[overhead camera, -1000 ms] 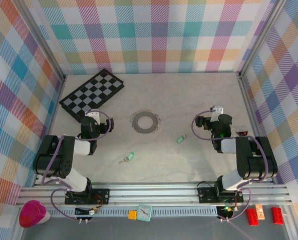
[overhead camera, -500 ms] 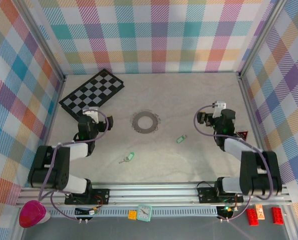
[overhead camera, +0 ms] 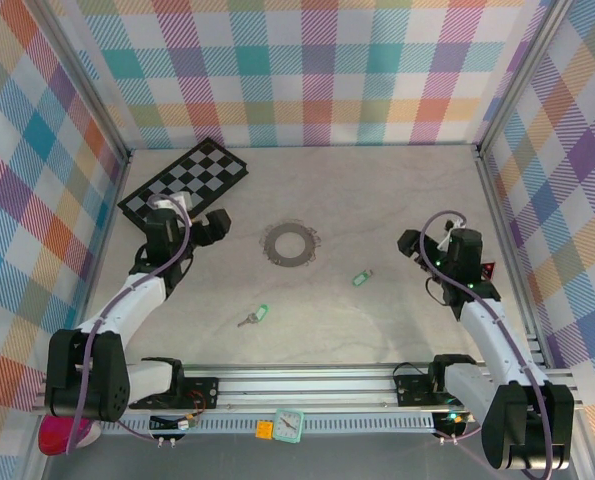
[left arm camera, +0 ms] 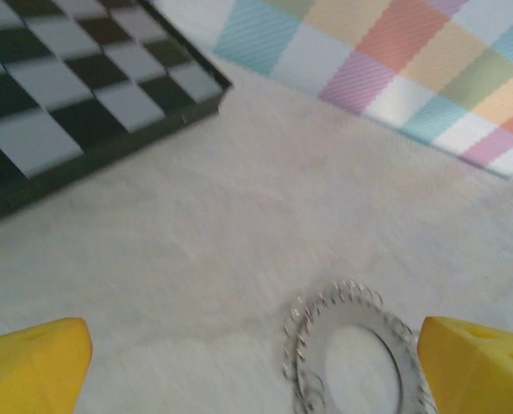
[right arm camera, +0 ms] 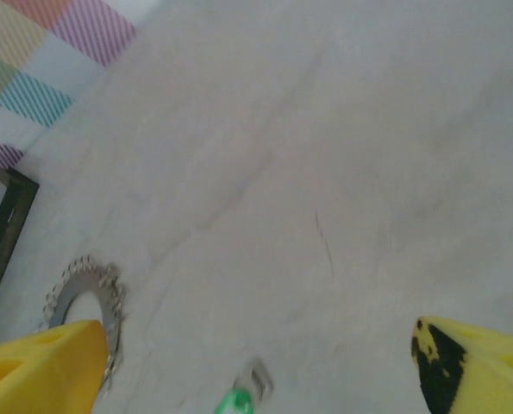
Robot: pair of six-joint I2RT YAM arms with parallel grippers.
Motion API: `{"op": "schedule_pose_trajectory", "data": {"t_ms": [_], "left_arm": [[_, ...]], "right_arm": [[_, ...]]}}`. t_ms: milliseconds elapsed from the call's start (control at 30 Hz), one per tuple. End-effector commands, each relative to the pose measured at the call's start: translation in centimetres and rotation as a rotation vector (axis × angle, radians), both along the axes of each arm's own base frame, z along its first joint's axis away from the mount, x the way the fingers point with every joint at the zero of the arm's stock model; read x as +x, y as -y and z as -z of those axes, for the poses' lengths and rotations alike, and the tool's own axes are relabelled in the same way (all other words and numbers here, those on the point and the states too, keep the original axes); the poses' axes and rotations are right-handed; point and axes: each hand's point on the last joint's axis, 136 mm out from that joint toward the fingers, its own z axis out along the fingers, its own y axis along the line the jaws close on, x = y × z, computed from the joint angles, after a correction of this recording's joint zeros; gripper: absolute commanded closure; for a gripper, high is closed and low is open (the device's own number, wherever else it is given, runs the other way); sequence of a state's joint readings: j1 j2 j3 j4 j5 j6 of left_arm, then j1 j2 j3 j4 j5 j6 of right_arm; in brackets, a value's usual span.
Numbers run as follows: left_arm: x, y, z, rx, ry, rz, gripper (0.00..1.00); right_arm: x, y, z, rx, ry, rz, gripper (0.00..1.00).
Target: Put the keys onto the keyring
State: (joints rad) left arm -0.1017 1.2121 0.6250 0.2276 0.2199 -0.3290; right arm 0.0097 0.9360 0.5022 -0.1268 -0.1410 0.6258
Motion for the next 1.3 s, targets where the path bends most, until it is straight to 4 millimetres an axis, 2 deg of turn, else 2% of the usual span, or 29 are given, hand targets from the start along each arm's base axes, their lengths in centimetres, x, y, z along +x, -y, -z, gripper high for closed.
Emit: {"op": "schedule_pose_trajectory", "data": {"t_ms": [0, 300, 433, 533, 600, 833, 1000, 1167, 1267], "left_arm": [[-2.6, 3.1, 2.0, -0.046, -0.123, 0.088, 0.04], [-7.2, 8.6, 6.1, 0.086, -0.267, 0.195, 0.06], [-7.7, 9.9, 7.7, 0.082, -0.369, 0.196, 0.09], [-7.7, 10.3, 9.0, 0.088, -0.460, 0.192, 0.12], [-7.5, 10.7, 9.2, 0.066, -0.470, 0.190, 0.13], [-7.7, 8.8, 7.4, 0.013, -0.388, 0.073, 0.13], [-8.6, 5.9, 5.8, -0.032, -0.290, -0.066, 0.07], [-9.9, 3.5, 4.7, -0.031, -0.216, -0.147, 0.00], [-10.5, 2.6, 4.5, -0.023, -0.191, -0.165, 0.00]], "right_arm": [[-3.6, -1.9, 2.5, 0.194, -0.189, 0.014, 0.15], [-6.4, -6.2, 2.0, 0.262, -0.214, -0.223, 0.20], [-6.5, -8.3, 1.4, 0.201, -0.199, -0.336, 0.25], [-6.2, -10.6, 0.9, 0.116, -0.191, -0.437, 0.26], [-5.9, -12.6, 0.8, 0.073, -0.202, -0.506, 0.30], [-3.5, -19.1, 1.8, -0.003, -0.232, -0.674, 0.37], [-2.0, -23.8, 3.1, -0.084, -0.270, -0.777, 0.40], [-0.9, -27.3, 4.4, -0.099, -0.289, -0.836, 0.47], [-0.4, -28.8, 4.9, -0.104, -0.293, -0.859, 0.49]]}}
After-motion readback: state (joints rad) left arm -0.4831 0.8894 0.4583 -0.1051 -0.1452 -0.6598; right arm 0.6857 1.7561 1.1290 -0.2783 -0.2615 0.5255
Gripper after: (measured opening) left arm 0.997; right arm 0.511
